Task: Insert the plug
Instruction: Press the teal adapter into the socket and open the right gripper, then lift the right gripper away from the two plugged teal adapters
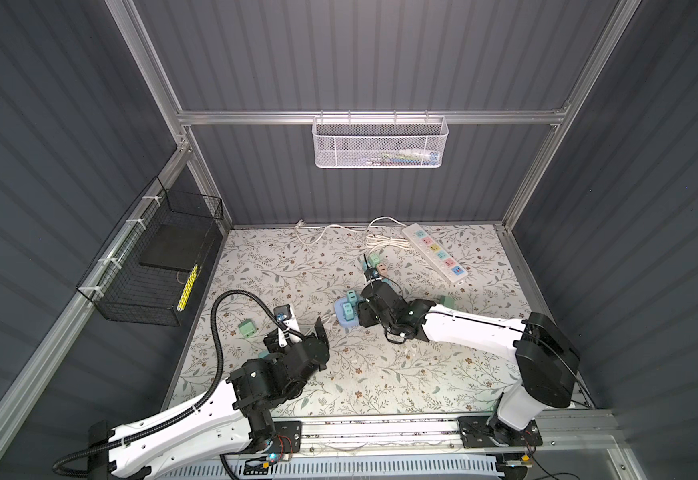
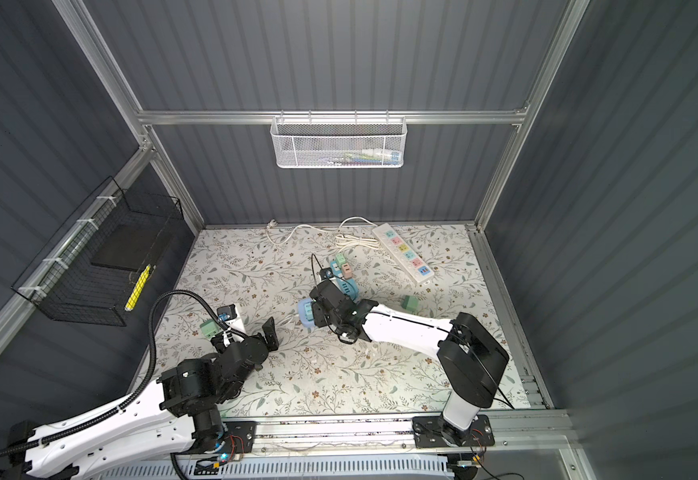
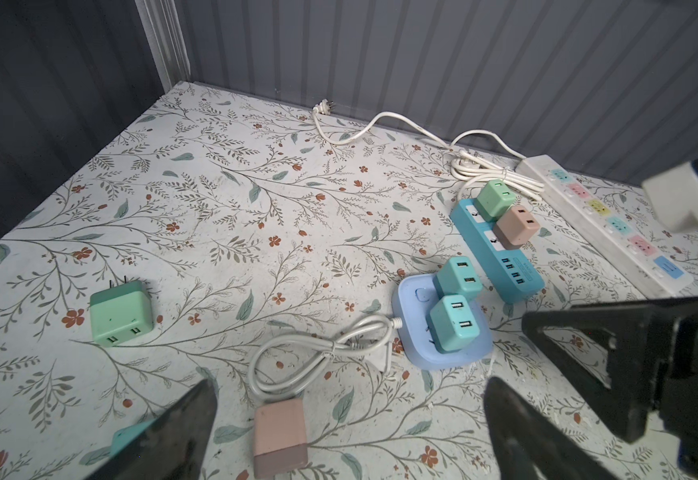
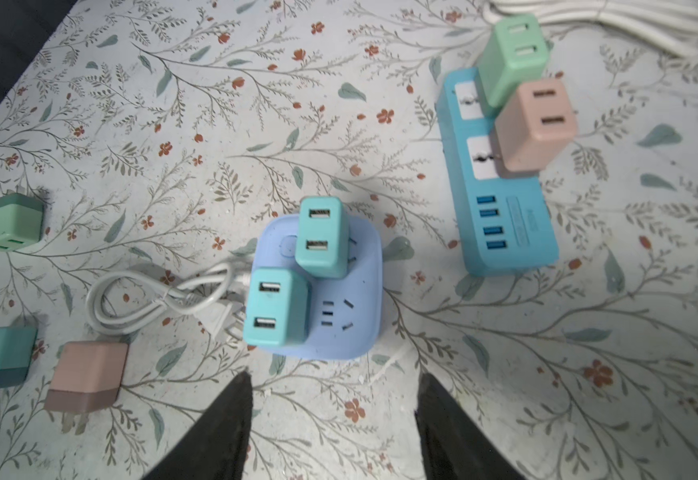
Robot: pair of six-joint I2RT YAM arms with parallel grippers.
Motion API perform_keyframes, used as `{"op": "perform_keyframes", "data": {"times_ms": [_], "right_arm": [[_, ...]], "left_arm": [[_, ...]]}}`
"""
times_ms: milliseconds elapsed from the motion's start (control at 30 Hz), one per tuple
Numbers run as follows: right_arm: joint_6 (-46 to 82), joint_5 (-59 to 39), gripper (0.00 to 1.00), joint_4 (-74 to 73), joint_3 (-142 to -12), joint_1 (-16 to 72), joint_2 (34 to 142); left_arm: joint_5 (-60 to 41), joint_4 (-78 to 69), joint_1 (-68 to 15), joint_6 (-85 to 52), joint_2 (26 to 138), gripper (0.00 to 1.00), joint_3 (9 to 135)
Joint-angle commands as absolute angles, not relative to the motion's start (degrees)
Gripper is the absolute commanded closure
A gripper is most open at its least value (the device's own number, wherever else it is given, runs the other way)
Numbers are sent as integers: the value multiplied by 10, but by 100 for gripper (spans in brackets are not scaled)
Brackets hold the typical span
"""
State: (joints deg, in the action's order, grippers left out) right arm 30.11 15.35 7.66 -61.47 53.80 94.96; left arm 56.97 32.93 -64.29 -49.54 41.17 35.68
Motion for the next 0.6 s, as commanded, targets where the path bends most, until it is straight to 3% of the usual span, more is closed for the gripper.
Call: {"op": "perform_keyframes", "data": {"times_ms": [0,233,567], "right_arm": [[346,108,37,47,-575,535,962],[338,84,37,-16,-575,536,1034],[353,131,34,-46,-660,534,1142]], "left_arm": [[572,317,-638,-483,402,0,352],[575,313,-638,-479,399,0,349],[586,330,-637,-482,379,0,348]]}}
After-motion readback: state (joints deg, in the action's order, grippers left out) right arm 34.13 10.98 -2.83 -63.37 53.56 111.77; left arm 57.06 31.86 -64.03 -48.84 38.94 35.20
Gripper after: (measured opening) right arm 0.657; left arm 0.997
